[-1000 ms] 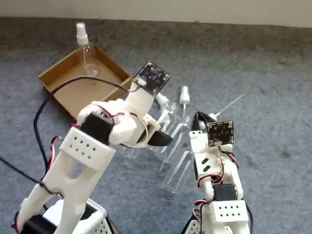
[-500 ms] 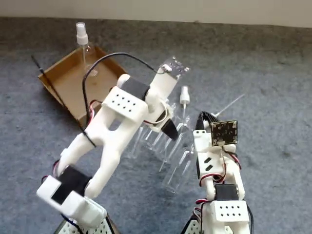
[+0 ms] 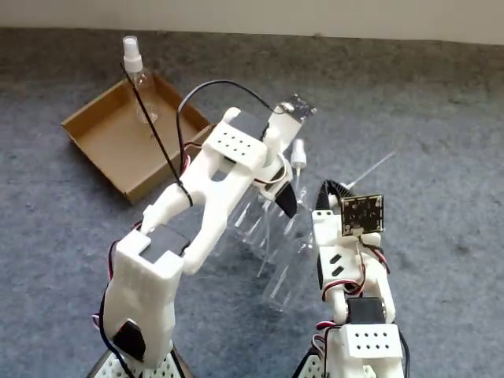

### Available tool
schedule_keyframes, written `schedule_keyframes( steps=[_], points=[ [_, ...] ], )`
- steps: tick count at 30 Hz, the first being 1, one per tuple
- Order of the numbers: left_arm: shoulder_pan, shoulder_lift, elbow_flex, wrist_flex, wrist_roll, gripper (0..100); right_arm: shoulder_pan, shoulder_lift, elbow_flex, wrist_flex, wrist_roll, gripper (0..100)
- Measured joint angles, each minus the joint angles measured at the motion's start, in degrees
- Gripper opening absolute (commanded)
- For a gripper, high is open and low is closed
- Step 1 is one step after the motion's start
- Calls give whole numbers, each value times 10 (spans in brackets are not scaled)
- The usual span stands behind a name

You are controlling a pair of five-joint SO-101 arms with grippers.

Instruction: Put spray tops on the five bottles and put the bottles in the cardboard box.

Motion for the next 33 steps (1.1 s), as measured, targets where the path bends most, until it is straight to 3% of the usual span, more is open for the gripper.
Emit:
schedule_keyframes(
  steps=[6, 14, 33],
  points=[
    [0, 33, -22, 1, 2, 332, 0, 0, 0, 0, 0, 12],
    [-1, 31, -31, 2, -2, 90, 0, 0, 0, 0, 0, 12],
    [-6, 38, -37, 2, -2, 88, 0, 0, 0, 0, 0, 12]
  ],
)
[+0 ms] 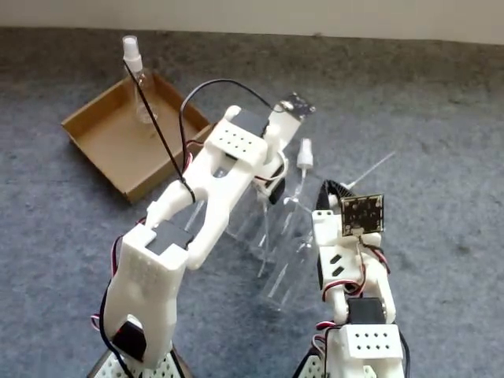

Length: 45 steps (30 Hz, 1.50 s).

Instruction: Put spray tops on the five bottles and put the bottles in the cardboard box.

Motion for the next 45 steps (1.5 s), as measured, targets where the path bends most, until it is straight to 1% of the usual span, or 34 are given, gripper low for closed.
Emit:
schedule_keyframes(
  steps=[3, 7, 14, 17, 19, 22, 25, 32, 38, 42, 45],
  points=[
    [0, -11, -10, 0, -2, 88, 0, 0, 0, 0, 0, 12],
    [1, -64, -12, 10, -2, 88, 0, 0, 0, 0, 0, 12],
    [0, -170, -16, 99, -3, 88, 0, 0, 0, 0, 0, 12],
    [-17, -211, -16, 135, -5, 88, 0, 0, 0, 0, 0, 12],
    [-41, -238, -16, 152, -30, 88, 0, 0, 0, 0, 0, 12],
    [-85, -265, -16, 169, -98, 88, -15, 0, 0, 0, 0, 12],
    [-116, -279, 22, 171, -147, 88, -15, 0, 0, 0, 0, 12],
    [-140, -280, 164, 169, -161, 88, -16, 0, 0, 0, 0, 12],
    [-206, -280, 258, 81, -167, 88, -16, 0, 0, 0, 0, 12],
    [-203, -280, 324, 33, -217, 88, -16, 0, 0, 0, 0, 12],
    [-206, -280, 359, 1, -235, 88, -16, 0, 0, 0, 0, 12]
  ],
)
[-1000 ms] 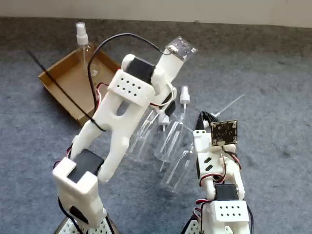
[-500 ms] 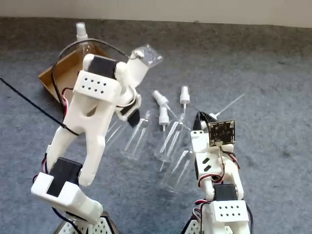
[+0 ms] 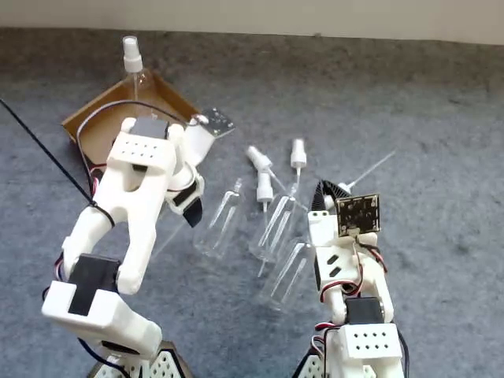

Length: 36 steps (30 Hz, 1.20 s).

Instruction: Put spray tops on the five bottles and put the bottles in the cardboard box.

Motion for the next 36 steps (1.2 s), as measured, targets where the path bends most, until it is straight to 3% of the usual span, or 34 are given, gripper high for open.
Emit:
schedule_keyframes(
  steps=[11, 19, 31, 36],
  points=[
    [0, 0, 51, -58, -5, 89, 0, 0, 0, 0, 0, 12],
    [-25, 0, 51, -62, -5, 235, 0, 0, 0, 0, 0, 12],
    [-31, 0, 60, -62, -6, 239, 0, 0, 0, 0, 0, 12],
    [-31, 0, 109, -114, -6, 239, 0, 0, 0, 0, 0, 12]
  ],
)
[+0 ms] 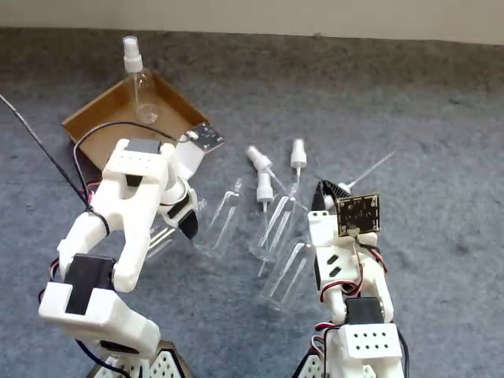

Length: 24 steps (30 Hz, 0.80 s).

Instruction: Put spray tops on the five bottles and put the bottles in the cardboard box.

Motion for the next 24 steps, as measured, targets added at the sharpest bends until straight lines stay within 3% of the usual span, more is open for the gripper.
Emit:
schedule_keyframes(
  steps=[13, 18, 24],
  points=[
    [1, 0, 25, -36, -1, 235, 0, 0, 0, 0, 0, 12],
    [1, 0, 26, -36, -55, 235, 0, 0, 0, 0, 0, 12],
    [1, 0, 26, -36, -68, 235, 0, 0, 0, 0, 0, 12]
  ],
)
